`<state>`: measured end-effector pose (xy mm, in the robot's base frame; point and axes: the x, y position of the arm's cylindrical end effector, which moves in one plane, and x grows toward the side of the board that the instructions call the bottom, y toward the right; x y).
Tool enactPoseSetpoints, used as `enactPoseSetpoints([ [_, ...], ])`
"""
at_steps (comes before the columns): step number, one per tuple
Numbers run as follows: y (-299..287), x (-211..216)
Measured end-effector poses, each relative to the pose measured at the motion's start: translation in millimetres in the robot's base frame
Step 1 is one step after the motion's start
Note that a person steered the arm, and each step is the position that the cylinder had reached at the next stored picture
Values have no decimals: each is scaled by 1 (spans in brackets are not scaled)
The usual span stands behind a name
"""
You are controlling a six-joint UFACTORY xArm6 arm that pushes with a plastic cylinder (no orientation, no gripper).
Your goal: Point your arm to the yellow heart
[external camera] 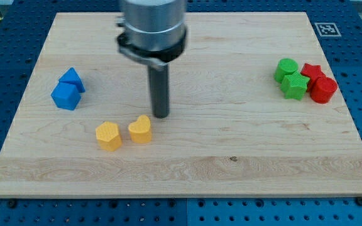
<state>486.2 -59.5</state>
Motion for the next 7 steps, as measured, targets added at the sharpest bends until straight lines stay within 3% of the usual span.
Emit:
enactPoseSetpoints([
  [1, -16, 2],
  [5, 13, 11],
  [7, -12, 11],
])
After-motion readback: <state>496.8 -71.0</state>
